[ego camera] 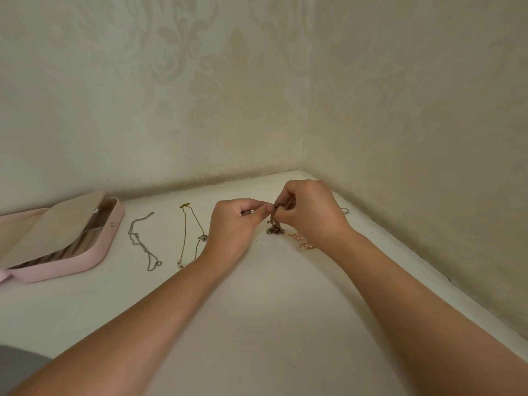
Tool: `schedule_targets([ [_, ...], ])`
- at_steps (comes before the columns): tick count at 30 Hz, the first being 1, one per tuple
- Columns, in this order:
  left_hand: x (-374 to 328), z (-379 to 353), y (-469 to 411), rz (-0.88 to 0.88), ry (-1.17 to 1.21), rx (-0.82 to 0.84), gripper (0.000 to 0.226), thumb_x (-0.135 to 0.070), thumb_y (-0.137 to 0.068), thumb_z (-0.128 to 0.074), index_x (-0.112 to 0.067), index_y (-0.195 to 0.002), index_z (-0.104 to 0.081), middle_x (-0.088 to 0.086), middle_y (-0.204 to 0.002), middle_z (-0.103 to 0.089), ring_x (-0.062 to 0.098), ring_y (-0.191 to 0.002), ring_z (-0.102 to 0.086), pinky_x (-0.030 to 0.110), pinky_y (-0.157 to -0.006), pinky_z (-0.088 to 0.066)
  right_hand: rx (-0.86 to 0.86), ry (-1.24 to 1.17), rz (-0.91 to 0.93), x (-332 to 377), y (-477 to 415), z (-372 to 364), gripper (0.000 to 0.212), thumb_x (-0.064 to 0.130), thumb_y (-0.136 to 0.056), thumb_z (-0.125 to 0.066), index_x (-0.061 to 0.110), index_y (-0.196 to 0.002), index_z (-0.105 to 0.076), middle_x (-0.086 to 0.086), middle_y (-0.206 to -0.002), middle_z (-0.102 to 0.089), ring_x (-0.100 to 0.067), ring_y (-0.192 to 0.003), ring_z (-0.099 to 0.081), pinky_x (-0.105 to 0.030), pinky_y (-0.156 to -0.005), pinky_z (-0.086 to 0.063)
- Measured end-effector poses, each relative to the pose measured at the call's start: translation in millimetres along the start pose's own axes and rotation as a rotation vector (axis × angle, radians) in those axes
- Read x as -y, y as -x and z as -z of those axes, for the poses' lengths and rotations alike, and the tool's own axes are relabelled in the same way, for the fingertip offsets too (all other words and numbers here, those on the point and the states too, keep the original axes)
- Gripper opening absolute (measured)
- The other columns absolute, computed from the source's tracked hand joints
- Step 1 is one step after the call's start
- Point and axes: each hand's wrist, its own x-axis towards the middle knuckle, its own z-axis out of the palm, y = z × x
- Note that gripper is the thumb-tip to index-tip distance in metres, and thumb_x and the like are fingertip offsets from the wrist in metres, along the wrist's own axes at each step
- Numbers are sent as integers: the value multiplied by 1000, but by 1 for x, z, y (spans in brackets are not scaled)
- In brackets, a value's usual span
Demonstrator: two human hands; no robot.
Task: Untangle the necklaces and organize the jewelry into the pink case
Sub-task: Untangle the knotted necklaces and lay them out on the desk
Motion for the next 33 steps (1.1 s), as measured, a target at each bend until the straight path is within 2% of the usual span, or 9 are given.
schedule_targets([
  [4, 0, 2, -3, 123, 100, -1, 8, -23, -83, -72, -15, -85, -75, -16, -39, -42, 3, -36, -36, 10, -41, -25, 22, -28, -4, 0, 1, 0, 5, 14, -79, -69, 15, -75, -66, 6, -70, -63, -10, -68, -61, -27, -68, -52],
  [6, 0, 4, -4, 195, 111, 21, 8, -24, -83, -72, -16, -84, -74, -17, -36, -37, 2, -34, -35, 13, -41, -25, 15, -82, -14, -1, 1, 0, 8, 15, -79, -70, 18, -73, -64, 9, -68, -62, -4, -63, -57, -22, -65, -49],
  [11, 0, 5, -5, 271, 164, 27, 11, -31, -79, -74, -26, -69, -75, -6, -50, -28, 10, -43, -20, 26, -46, -15, -31, -164, -29, 0, 0, 0, 8, 17, -80, -69, 17, -75, -63, 8, -70, -62, -3, -60, -53, -17, -60, -44],
  [18, -1, 1, -6, 296, 336, 76, 8, -19, -87, -66, -18, -81, -72, -9, -50, -25, 8, -45, -18, 18, -41, -15, -115, -195, -109, 0, 0, -1, 8, 17, -81, -66, 12, -80, -60, 1, -75, -65, -18, -72, -64, -36, -67, -50],
  [20, 0, 1, -6, 301, 383, 92, 23, -15, -88, -63, -21, -67, -69, -11, -48, -24, 6, -44, -19, 18, -41, -16, -85, -207, -135, 1, 0, -1, 6, 17, -81, -65, 13, -79, -60, 1, -78, -66, -19, -72, -65, -35, -66, -51],
  [22, 2, 2, -8, 326, 430, 98, 41, -14, -90, -60, -25, -51, -52, -10, -50, -20, 7, -44, -17, 18, -40, -14, -3, -219, -141, 1, 1, -1, 7, 12, -81, -65, 17, -78, -61, 1, -83, -67, -18, -73, -65, -33, -67, -52],
  [26, 3, 2, -9, 358, 452, 98, 39, -16, -90, -59, -23, -60, -36, -10, -50, -19, 7, -44, -15, 18, -38, -15, 66, -298, -128, 4, 0, 2, 24, 0, -82, -60, 23, -78, -65, 0, -87, -69, -12, -69, -65, -29, -70, -57],
  [29, 3, 3, -9, 354, 442, 100, 34, -15, -90, -58, -21, -61, -41, -9, -51, -19, 8, -45, -15, 19, -39, -13, 79, -487, -206, 8, 0, 6, 7, 9, -85, -65, 11, -84, -72, -4, -80, -72, -14, -68, -69, -29, -70, -59],
  [33, 3, 2, -9, 347, 438, 130, 33, -15, -92, -57, -20, -63, -42, -9, -51, -19, 7, -45, -15, 18, -38, -14, 109, -507, -237, 6, 2, 8, 7, 16, -77, -78, 12, -81, -74, -6, -73, -73, -19, -73, -72, -32, -76, -60],
])
